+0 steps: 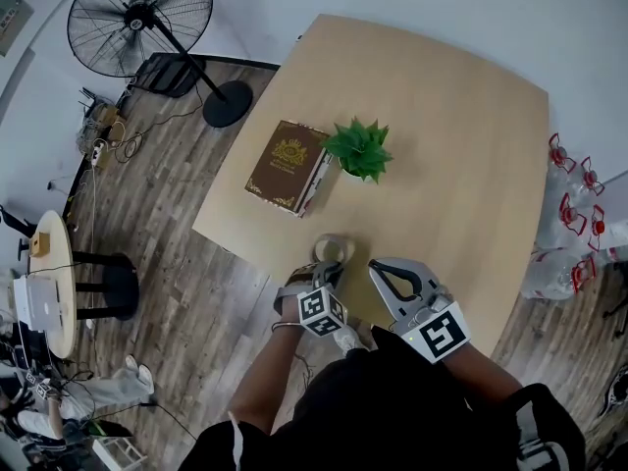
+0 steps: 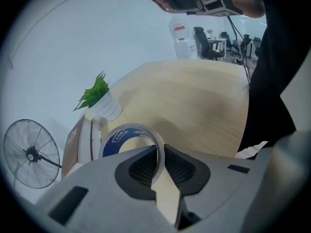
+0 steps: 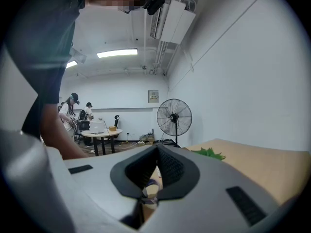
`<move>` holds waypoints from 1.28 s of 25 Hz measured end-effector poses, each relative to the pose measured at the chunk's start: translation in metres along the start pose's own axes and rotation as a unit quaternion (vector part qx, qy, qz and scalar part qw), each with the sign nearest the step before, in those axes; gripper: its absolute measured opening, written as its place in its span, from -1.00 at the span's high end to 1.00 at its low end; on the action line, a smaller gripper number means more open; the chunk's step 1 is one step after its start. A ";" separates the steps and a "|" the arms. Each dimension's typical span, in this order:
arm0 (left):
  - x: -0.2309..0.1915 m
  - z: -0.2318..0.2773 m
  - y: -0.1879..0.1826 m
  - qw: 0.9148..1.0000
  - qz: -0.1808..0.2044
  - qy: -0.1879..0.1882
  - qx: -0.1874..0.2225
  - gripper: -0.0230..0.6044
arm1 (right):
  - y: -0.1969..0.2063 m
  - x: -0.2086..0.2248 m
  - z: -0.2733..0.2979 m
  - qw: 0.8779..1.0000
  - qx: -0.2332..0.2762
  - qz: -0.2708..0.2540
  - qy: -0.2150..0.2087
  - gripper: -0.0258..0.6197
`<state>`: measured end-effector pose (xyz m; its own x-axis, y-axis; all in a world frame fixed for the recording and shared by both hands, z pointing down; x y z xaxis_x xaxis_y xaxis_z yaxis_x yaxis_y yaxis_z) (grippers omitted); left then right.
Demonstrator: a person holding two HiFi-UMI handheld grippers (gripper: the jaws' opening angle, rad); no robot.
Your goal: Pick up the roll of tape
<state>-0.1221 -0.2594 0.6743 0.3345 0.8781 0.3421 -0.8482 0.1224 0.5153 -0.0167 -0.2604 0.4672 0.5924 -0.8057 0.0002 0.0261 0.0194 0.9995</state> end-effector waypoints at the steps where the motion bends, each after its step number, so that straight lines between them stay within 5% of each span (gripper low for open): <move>1: -0.002 -0.003 -0.001 1.000 -0.002 -0.007 0.004 0.77 | 0.000 -0.001 0.001 1.000 0.002 -0.001 0.000 0.93; 10: -0.043 -0.054 -0.027 0.991 -0.048 -0.101 0.068 0.78 | -0.012 0.000 0.001 0.999 0.010 -0.039 0.017 0.93; 15: -0.065 -0.094 -0.041 0.975 -0.093 -0.166 0.117 0.78 | -0.019 0.002 0.002 0.999 0.021 -0.035 0.026 0.93; 23: -0.085 -0.165 -0.062 0.922 -0.203 -0.230 0.235 0.78 | -0.032 -0.009 0.010 0.998 0.037 -0.039 0.020 0.93; 32: -0.081 -0.229 -0.063 0.859 -0.276 -0.277 0.330 0.78 | -0.059 -0.027 0.028 0.997 0.066 -0.049 -0.004 0.93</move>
<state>-0.1894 -0.2326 0.4342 0.9102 0.3938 0.1286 -0.1401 0.0004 0.9901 -0.0568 -0.2558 0.4094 0.5855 -0.8048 -0.0970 -0.0234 -0.1364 0.9904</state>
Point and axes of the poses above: the fingertips, and each gripper's own axes: z forward along the fingers, x to its right, y out of its underside, the point moved 4 cm from there along -z, backward along the fingers, and after that the axes turned 6 degrees about x, right-handed, at the moved point
